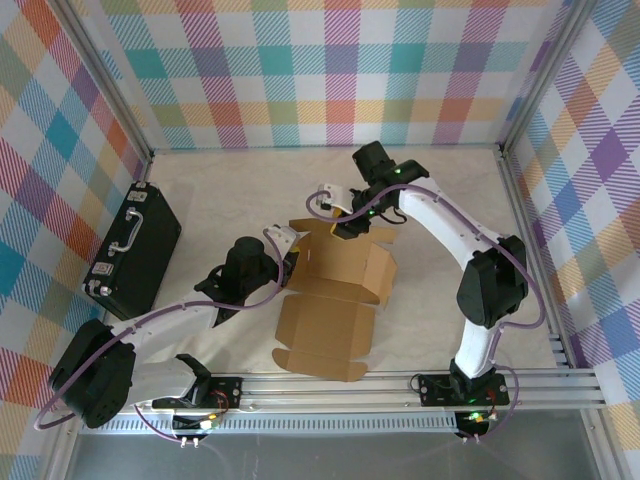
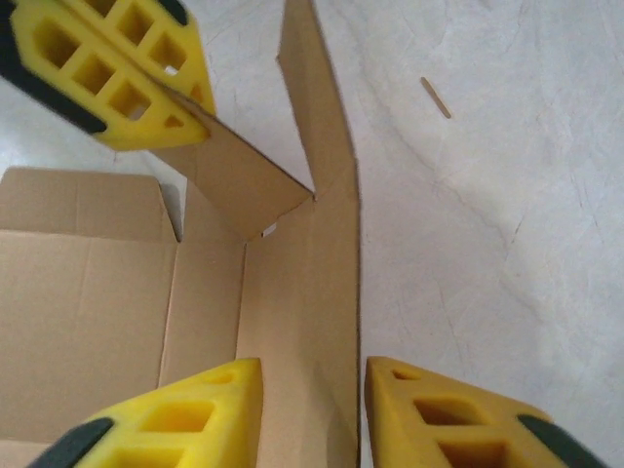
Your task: Fold the paper box
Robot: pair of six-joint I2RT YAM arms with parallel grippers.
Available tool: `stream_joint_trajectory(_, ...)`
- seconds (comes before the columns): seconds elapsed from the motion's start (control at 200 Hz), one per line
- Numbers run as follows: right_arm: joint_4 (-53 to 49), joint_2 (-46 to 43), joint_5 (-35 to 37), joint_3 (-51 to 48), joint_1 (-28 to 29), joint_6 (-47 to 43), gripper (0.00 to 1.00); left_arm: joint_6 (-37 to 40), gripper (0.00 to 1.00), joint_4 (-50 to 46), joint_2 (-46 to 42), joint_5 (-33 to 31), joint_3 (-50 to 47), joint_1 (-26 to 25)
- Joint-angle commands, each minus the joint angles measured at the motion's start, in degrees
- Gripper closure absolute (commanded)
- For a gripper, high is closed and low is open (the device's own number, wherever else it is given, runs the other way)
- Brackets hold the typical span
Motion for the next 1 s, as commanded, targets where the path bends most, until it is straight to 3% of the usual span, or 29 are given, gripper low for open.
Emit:
stream_joint_trajectory(0.0,-3.9,0.6,-1.1,1.5,0.5,-3.9,0.83,2.0,1.0,1.3,-0.2,-0.5,-0.8,-0.2)
stream_joint_trajectory(0.08,-4.3,0.6,-0.4,1.5,0.5,-4.8,1.0,1.9,0.92,0.6,-0.2,-1.7,-0.3,-0.1)
stream_joint_trajectory(0.135,-4.1,0.6,0.0,1.4,0.6,-5.2,1.0,1.5,0.82,0.2,-0.4,-2.1,0.1,-0.1)
stream_joint_trajectory(0.21,-3.2,0.2,-0.1,1.3,0.5,-4.7,1.0,-0.9,0.53,-2.1,-1.2,-3.3,1.2,-0.2)
stream_joint_trajectory(0.315,-2.7,-0.1,0.3,1.3,0.6,-4.9,1.0,-3.1,0.26,-8.1,-5.1,-2.9,2.7,-0.2)
stream_joint_trajectory(0.35,-2.6,-0.2,0.4,1.4,0.5,-4.6,1.0,-4.6,0.22,-9.8,-6.9,-3.5,2.9,-0.2)
stream_joint_trajectory(0.475,-1.3,-1.0,0.6,0.5,0.5,-4.4,1.0,-6.2,0.19,-13.3,-13.8,-0.7,3.0,-0.1)
stream_joint_trajectory(0.545,-0.2,-1.7,0.7,-0.6,0.5,-4.6,1.0,-6.8,0.1,-16.2,-16.8,-0.4,4.3,-0.2)
stream_joint_trajectory(0.65,0.4,-2.6,-0.8,-1.6,0.5,-5.3,1.0,-2.7,0.09,-17.9,-17.9,1.5,5.8,0.4)
stream_joint_trajectory(0.84,1.5,-3.6,-0.5,-3.1,0.5,-6.3,1.0,0.7,0.1,-14.3,-8.8,11.1,8.2,6.4)
stream_joint_trajectory(0.995,2.5,-4.0,-0.7,-3.6,0.5,-6.0,1.0,2.8,0.12,-18.0,-1.4,14.2,15.4,7.0)
